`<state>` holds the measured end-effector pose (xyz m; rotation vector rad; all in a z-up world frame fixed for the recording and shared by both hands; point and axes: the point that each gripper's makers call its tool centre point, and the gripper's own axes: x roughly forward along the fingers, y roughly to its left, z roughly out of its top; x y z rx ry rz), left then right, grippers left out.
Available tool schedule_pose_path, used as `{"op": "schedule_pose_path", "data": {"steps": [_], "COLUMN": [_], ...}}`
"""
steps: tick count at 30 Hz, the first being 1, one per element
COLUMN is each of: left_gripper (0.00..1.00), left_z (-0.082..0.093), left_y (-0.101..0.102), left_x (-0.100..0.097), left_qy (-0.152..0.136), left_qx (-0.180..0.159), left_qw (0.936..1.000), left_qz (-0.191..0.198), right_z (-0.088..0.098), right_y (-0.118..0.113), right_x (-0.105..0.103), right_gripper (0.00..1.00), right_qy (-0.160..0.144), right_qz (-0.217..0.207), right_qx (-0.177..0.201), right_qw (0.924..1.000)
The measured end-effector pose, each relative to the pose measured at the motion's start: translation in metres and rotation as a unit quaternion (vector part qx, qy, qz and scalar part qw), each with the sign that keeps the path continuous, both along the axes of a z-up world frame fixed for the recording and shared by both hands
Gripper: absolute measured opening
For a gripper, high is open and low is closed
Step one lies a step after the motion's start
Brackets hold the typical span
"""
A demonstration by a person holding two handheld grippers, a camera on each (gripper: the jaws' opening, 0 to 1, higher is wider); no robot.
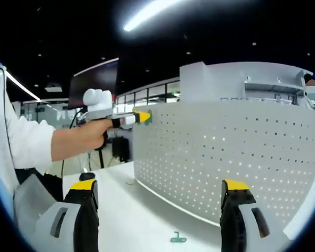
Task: Insert the hook assembly into the mounting plate slot until the hook locks in place.
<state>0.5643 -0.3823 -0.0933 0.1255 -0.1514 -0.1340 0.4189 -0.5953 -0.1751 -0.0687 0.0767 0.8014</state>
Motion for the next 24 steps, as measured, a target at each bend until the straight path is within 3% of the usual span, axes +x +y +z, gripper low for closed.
{"op": "schedule_pose_path", "data": {"steps": [12, 24], "left_gripper": [0.03, 0.03], "left_z": [-0.003, 0.0], "left_y": [0.004, -0.002], "left_x": [0.016, 0.016], "left_qy": [0.0, -0.008], "left_qx": [-0.004, -0.003], "left_qw": [0.9999, 0.9999], "left_qz": [0.01, 0.012], "right_z": [-0.005, -0.008], "right_y": [-0.004, -0.009], "right_x": [0.003, 0.006], "right_gripper": [0.98, 0.98], "right_qy": [0.007, 0.011], "right_qz": [-0.004, -0.008], "right_qx": [0.002, 0.0], "right_qw": [1.0, 0.9999]}}
